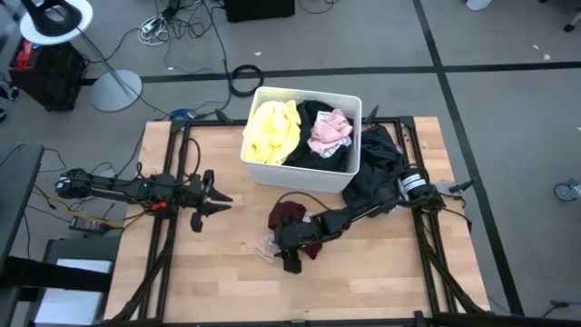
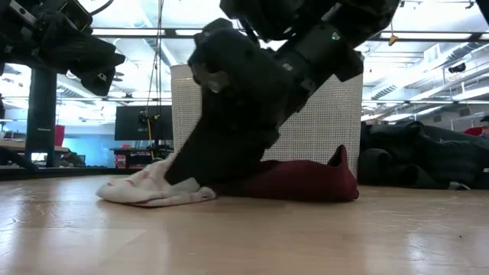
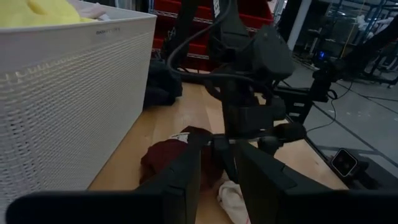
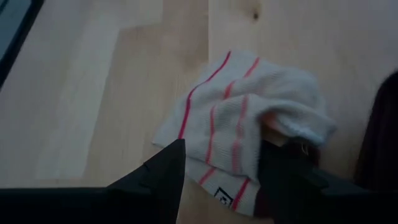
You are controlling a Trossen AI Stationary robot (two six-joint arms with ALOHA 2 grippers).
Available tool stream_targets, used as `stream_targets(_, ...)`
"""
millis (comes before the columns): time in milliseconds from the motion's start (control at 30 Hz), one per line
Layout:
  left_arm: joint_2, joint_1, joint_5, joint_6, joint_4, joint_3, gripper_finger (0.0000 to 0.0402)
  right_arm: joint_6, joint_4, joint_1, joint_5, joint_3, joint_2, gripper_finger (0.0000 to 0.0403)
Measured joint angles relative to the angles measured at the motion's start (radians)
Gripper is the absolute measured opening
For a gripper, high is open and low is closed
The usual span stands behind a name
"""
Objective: Sort clothes
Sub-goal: Put the white pink sock into the laundry organizer
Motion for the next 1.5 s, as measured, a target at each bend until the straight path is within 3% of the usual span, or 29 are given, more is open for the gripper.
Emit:
stream_targets(167, 0.000, 0.000, 0.000, 0.000, 0.000, 0.000, 0.0106, 0.001, 0.002, -0.003, 0.018, 0.034, 0.029, 0.0164)
stream_targets(367, 0.000, 0.000, -0.002, 0.000, 0.000, 0.000, 0.0106, 0.036, 0.017, -0.019, 0.062, 0.038, 0.025, 0.0033)
stream_targets(433, 0.000, 0.000, -0.009, 0.000, 0.000, 0.000, 0.0106, 0.052, 0.031, -0.028, 0.060, 0.037, 0.023, 0.0012)
stream_targets(667, 0.000, 0.000, -0.015, 0.000, 0.000, 0.000, 0.0106, 0.107, 0.021, -0.048, 0.084, 0.036, -0.087, 0.0005)
stream_targets(1100, 0.000, 0.000, -0.016, 0.008, 0.002, 0.000, 0.0106, -0.043, -0.181, -0.044, 0.462, 0.046, -0.546, 0.0002)
stream_targets(1233, 0.000, 0.000, -0.020, 0.009, 0.004, 0.000, 0.0106, -0.137, -0.278, -0.076, 0.552, 0.146, -0.612, 0.0001)
stream_targets(1500, 0.000, 0.000, -0.079, 0.011, 0.008, 0.000, 0.0106, -0.185, -0.553, -0.249, 0.559, 0.391, -0.613, 0.0001)
